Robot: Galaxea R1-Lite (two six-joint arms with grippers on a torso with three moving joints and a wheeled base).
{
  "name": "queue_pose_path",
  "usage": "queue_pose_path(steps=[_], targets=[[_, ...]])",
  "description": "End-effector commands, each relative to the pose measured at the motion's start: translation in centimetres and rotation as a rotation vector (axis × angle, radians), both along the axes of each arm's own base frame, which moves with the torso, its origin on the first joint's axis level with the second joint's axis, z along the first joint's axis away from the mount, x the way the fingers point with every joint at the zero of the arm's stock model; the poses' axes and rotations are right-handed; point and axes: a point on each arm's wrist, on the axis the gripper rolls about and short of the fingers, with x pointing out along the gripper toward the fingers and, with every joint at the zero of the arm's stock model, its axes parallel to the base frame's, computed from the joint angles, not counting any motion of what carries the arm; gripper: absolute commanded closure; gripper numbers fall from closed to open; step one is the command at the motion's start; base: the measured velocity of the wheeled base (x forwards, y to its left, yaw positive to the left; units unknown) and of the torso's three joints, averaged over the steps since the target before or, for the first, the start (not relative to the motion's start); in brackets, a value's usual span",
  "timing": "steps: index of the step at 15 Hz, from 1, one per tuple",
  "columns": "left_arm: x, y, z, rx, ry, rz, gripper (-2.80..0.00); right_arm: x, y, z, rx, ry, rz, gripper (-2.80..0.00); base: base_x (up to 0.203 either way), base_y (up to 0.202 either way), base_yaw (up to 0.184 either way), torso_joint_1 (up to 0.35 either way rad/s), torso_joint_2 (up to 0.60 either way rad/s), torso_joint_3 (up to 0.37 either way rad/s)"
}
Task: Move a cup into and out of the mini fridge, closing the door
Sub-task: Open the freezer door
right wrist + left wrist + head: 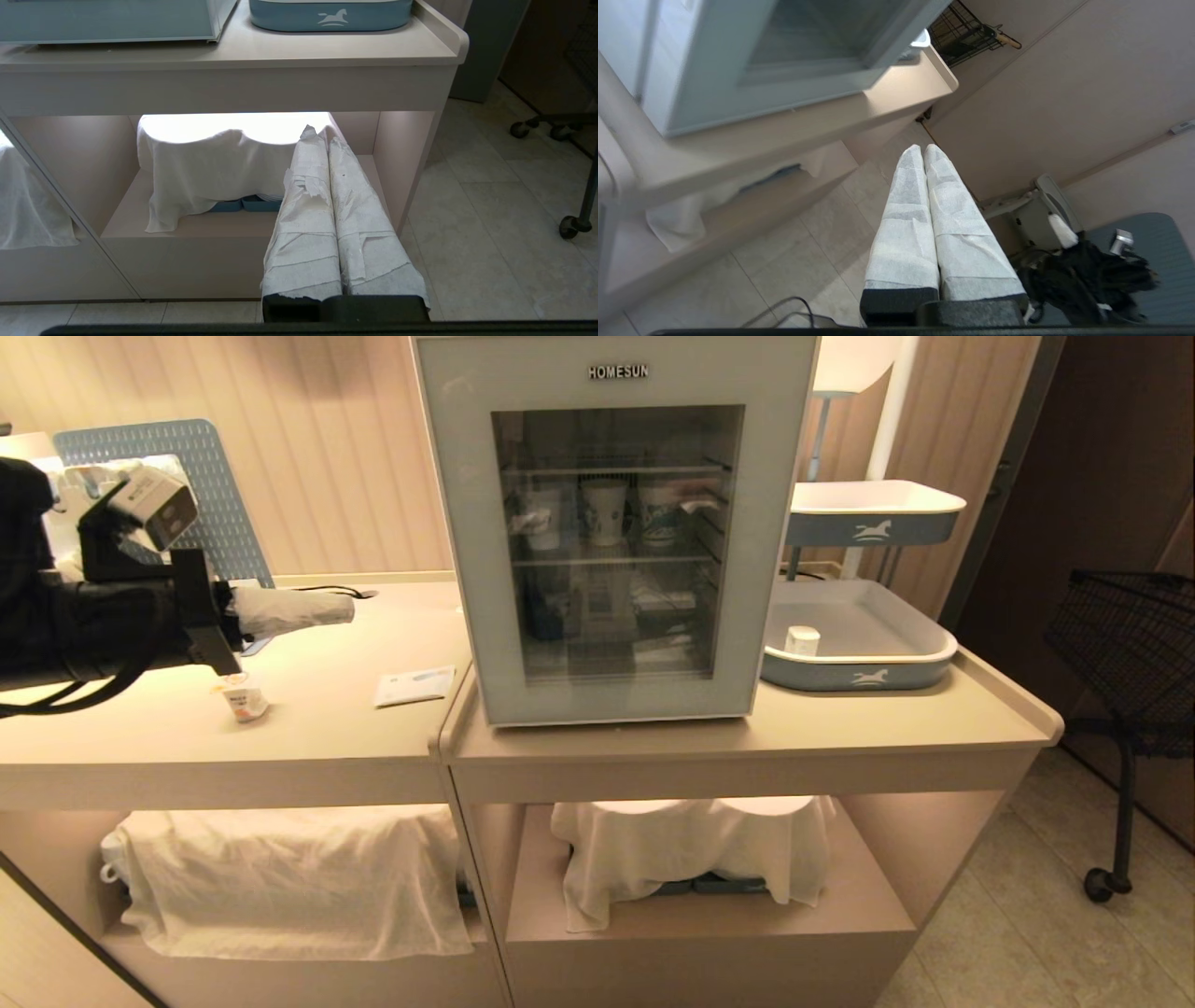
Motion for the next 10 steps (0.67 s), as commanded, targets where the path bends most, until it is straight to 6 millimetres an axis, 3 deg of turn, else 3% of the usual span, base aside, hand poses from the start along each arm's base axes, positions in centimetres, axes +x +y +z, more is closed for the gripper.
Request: queue_pose_path(steps=[1,10], targets=[[2.0,0.3,-1.8,-0.006,0.024,-0.006,0.0,0.1,0.0,-0.3,-0.001,0.007,0.0,0.0,0.0,0.0,0.0,0.0,0.0,0.0],[7.1,-0.7,-7.4,0.022,-0.192,-0.021,0.0,0.1,0.0,-0.3,-0.001,0.007,0.0,0.0,0.0,0.0,0.0,0.0,0.0,0.0]])
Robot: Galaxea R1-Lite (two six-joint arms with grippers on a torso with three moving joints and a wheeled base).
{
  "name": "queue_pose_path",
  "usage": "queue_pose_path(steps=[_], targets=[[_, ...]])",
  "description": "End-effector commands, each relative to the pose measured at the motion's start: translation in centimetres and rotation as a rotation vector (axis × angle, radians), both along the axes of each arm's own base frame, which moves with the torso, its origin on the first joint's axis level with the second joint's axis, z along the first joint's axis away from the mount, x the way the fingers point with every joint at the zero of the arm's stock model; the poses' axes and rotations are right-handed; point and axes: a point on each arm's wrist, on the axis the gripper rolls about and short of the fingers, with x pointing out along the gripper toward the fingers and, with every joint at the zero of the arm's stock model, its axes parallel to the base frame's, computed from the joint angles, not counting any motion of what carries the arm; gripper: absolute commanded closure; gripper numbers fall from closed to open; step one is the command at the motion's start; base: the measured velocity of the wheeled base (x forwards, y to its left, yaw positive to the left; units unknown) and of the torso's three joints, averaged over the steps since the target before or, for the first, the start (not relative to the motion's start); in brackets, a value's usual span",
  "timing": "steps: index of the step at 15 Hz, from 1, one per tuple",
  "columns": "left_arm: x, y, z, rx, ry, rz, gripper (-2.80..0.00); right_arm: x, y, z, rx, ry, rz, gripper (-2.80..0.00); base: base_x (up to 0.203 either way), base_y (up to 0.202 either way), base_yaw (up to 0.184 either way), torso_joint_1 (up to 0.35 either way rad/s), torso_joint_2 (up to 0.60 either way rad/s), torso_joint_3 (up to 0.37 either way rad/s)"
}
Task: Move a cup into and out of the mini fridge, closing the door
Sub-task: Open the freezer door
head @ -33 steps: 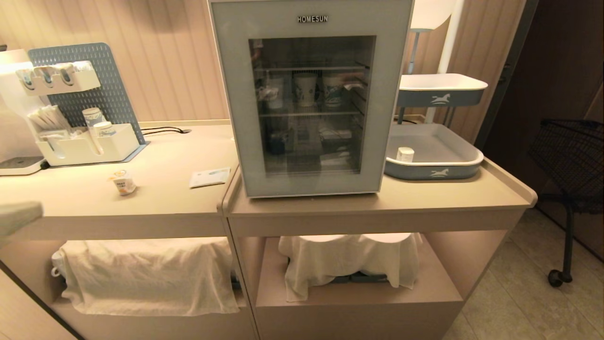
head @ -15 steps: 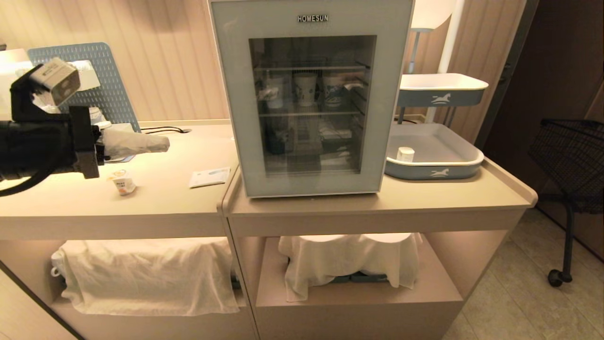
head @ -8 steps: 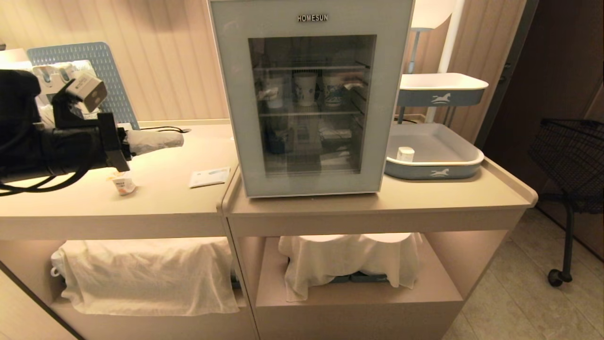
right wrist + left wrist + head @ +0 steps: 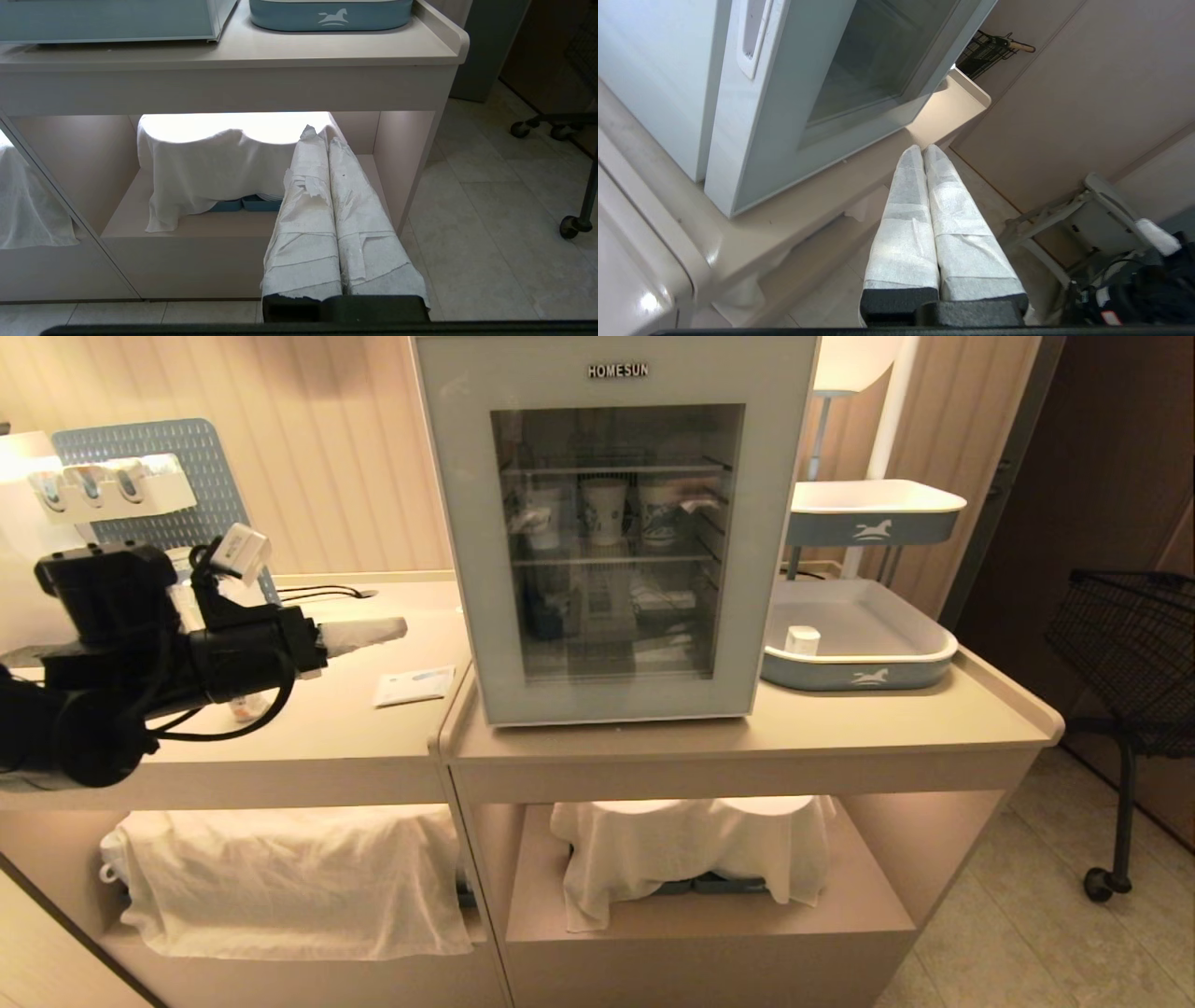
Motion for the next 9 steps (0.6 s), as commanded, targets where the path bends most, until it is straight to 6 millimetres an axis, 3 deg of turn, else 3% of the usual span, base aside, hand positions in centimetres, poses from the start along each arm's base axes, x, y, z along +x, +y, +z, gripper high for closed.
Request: queue_pose_path(steps=[1,3,5,9], targets=[[1.1,-0.3,-1.3,0.001,-0.002,-0.014,0.0,0.1,0.0,-0.3,-0.001,0.007,0.0,0.0,0.0,0.0,0.0,0.0,0.0,0.0],[1.3,-1.2,-0.3,0.008,-0.121,-0.043,0.0,0.1,0.0,-0.3,-0.001,0.007,0.0,0.0,0.0,0.0,0.0,0.0,0.0,0.0],[1.0,-2.0,-0.2,0.003,-0.13,-0.065,0.0,0.1,0.0,-0.3,-0.001,0.007,0.0,0.0,0.0,0.0,0.0,0.0,0.0,0.0],[2.1,-2.2,-1.5,-0.003,-0.091,-0.063,0.0,0.1,0.0,-0.3,-0.001,0.007,0.0,0.0,0.0,0.0,0.0,0.0,0.0,0.0]])
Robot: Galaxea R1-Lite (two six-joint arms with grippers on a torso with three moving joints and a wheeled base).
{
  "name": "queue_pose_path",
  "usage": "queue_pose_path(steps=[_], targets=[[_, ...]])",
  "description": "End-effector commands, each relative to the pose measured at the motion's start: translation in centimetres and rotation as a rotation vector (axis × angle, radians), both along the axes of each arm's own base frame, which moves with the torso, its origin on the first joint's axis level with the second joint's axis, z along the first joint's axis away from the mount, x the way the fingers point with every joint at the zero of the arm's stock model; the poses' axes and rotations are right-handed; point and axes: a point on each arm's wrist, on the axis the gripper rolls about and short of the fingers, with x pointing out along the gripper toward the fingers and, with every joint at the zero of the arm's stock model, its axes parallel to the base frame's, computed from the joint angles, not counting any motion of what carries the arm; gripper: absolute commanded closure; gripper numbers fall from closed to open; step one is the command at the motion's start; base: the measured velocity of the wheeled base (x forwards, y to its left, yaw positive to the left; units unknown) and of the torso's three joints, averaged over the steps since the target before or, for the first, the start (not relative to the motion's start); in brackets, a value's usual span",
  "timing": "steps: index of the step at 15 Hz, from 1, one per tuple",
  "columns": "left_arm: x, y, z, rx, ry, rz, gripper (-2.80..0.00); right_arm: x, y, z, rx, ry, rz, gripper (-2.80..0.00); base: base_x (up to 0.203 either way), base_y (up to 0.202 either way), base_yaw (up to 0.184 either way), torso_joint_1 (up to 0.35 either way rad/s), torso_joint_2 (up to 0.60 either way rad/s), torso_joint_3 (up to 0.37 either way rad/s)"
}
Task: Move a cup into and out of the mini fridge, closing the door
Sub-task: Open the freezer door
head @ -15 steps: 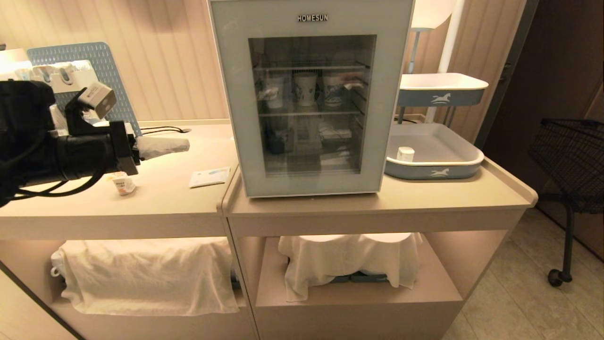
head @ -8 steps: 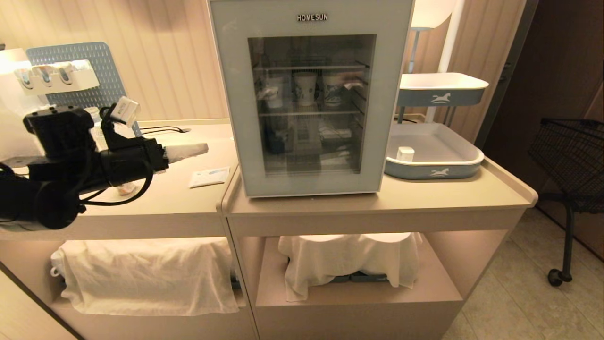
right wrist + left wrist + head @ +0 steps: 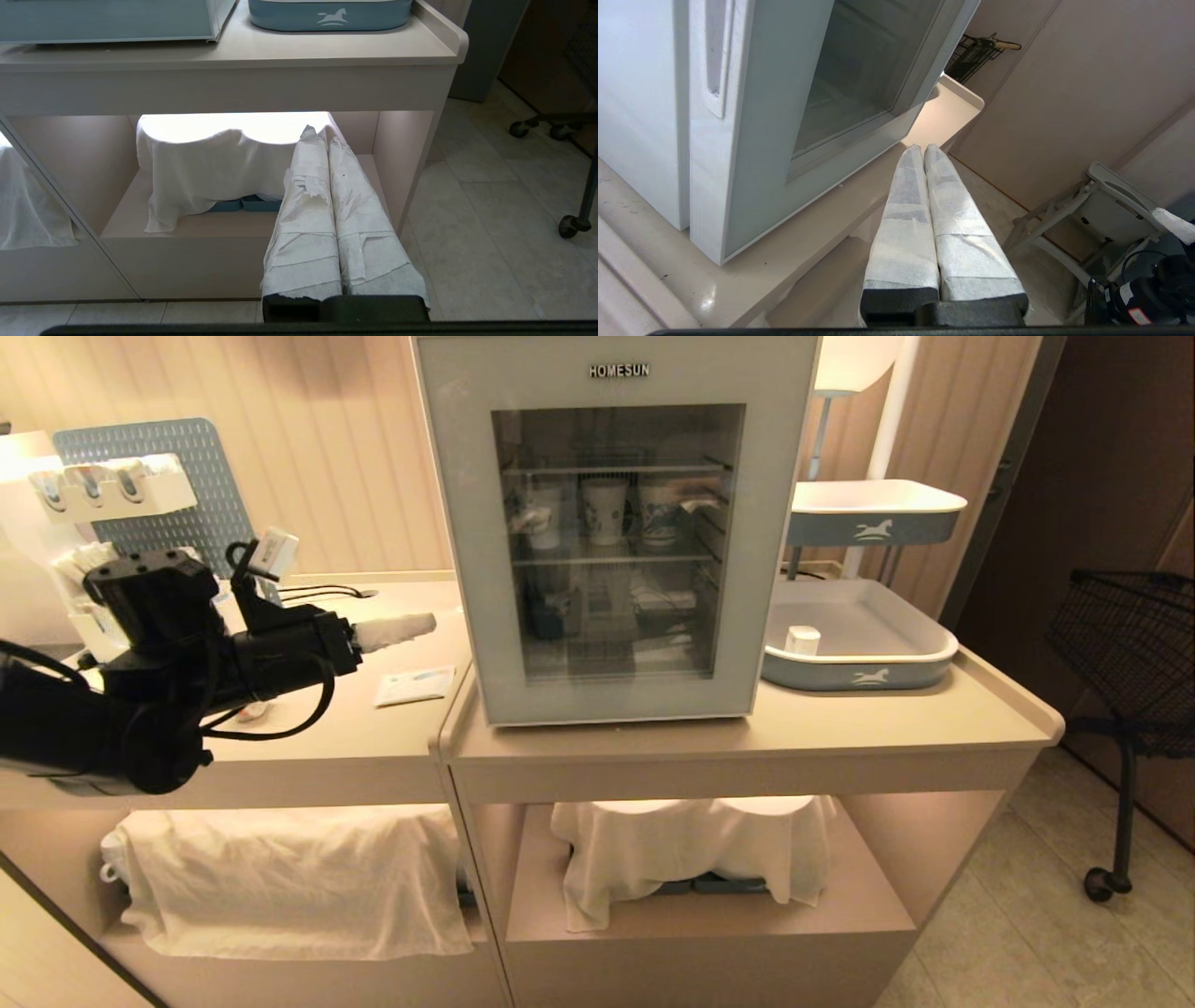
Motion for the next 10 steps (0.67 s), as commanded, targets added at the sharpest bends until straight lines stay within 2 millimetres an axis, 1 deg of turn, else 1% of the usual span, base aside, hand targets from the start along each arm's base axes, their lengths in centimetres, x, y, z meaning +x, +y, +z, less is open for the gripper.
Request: queue_pose_path(steps=[1,3,5,6,8,10], targets=[[1.0,-0.2,-0.9,-0.005,0.024,-0.009,0.0,0.1,0.0,-0.3,-0.001,0.007,0.0,0.0,0.0,0.0,0.0,0.0,0.0,0.0],[1.4,-1.0,-1.4,-0.023,0.057,-0.004,0.0,0.1,0.0,-0.3,-0.001,0.007,0.0,0.0,0.0,0.0,0.0,0.0,0.0,0.0],[2.3,-1.4,-2.2,-0.023,0.06,-0.001,0.0,0.1,0.0,-0.3,-0.001,0.007,0.0,0.0,0.0,0.0,0.0,0.0,0.0,0.0],[2.8,-1.6,-2.0,-0.022,0.04,0.0,0.0,0.1,0.0,-0.3,-0.001,0.007,0.0,0.0,0.0,0.0,0.0,0.0,0.0,0.0],[3.6,-1.7,-0.4,-0.009,-0.054,0.002,0.0,0.1,0.0,-0.3,-0.001,0.007,0.0,0.0,0.0,0.0,0.0,0.0,0.0,0.0],[4.1,-1.6,0.5,0.031,-0.156,0.012,0.0,0.1,0.0,-0.3,-0.001,0.007,0.0,0.0,0.0,0.0,0.0,0.0,0.0,0.0]])
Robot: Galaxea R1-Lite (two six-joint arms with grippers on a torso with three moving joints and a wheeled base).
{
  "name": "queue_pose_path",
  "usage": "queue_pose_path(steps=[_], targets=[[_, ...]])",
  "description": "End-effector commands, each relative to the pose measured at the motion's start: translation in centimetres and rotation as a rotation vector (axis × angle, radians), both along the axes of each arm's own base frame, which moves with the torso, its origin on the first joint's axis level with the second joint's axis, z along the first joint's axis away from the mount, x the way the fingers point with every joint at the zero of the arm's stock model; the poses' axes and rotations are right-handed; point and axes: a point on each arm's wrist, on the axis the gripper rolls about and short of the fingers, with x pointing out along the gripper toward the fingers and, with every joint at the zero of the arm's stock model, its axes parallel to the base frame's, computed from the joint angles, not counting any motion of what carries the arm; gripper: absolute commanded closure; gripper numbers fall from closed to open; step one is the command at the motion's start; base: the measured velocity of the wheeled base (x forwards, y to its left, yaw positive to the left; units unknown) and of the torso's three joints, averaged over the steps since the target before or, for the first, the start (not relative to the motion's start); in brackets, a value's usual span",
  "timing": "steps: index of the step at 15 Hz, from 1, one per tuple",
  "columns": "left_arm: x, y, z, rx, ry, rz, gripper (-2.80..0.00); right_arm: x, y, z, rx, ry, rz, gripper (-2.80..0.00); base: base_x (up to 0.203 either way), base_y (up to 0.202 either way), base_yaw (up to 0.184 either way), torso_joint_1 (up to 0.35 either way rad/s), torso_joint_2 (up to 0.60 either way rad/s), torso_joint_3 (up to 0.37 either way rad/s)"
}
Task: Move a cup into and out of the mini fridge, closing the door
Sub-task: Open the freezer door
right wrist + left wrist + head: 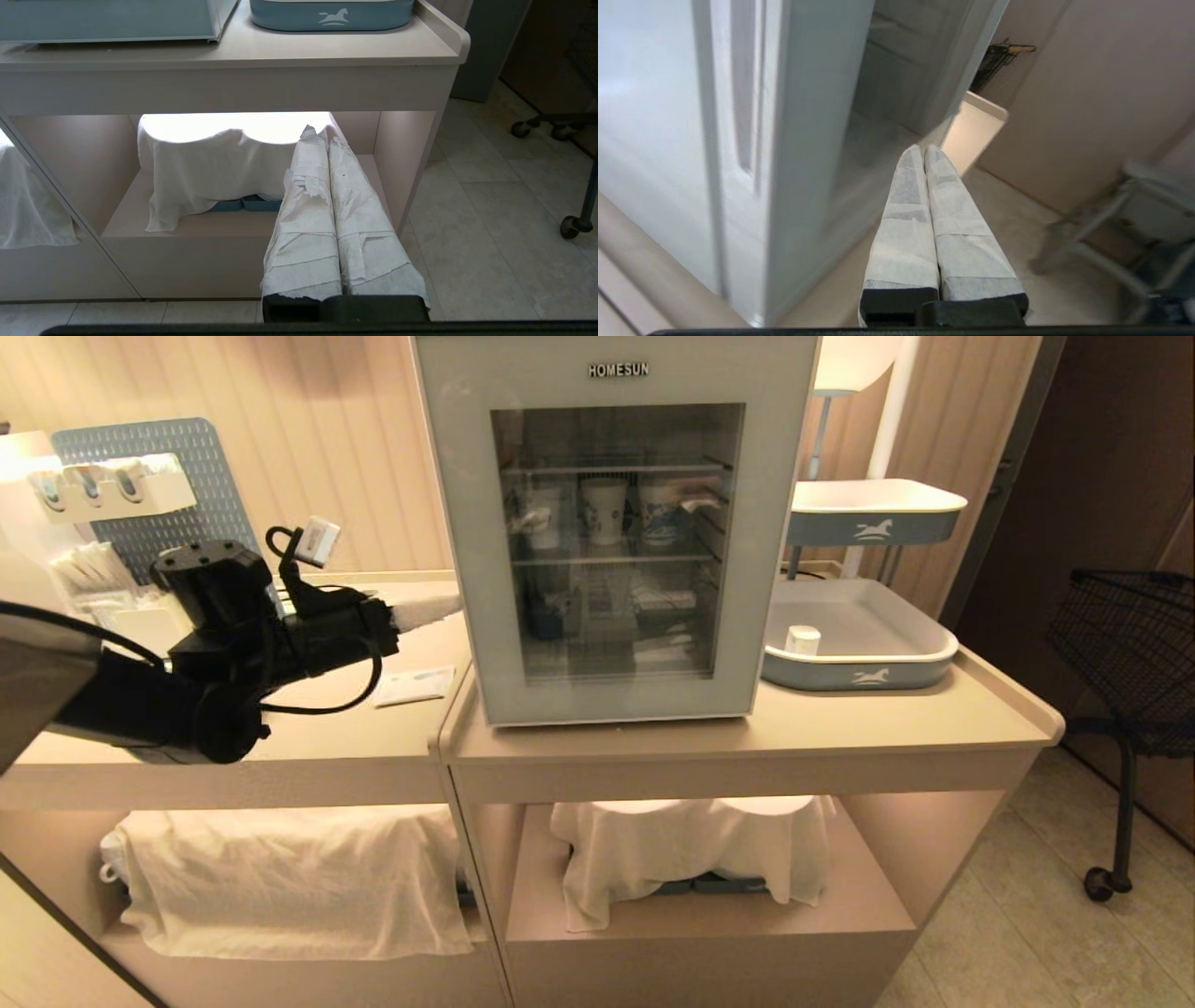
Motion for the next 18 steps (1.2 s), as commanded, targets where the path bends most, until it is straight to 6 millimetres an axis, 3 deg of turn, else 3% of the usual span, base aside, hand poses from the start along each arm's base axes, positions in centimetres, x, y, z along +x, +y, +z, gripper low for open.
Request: queue_pose_path(steps=[1,4,10,11,18], targets=[[0.3,0.2,0.5,0.019,-0.053,0.003,0.0,0.1,0.0,-0.3,-0.001,0.007,0.0,0.0,0.0,0.0,0.0,0.0,0.0,0.0],[0.1,2.2,0.8,0.078,-0.135,0.054,0.0,0.1,0.0,-0.3,-0.001,0.007,0.0,0.0,0.0,0.0,0.0,0.0,0.0,0.0],[1.2,2.7,0.2,0.112,-0.185,0.071,0.0,0.1,0.0,-0.3,-0.001,0.007,0.0,0.0,0.0,0.0,0.0,0.0,0.0,0.0],[1.2,2.6,0.1,0.112,-0.182,0.069,-2.8,0.1,0.0,-0.3,-0.001,0.007,0.0,0.0,0.0,0.0,0.0,0.0,0.0,0.0],[3.3,2.5,-1.4,0.106,-0.169,0.073,-2.8,0.1,0.0,-0.3,-0.001,0.007,0.0,0.0,0.0,0.0,0.0,0.0,0.0,0.0]])
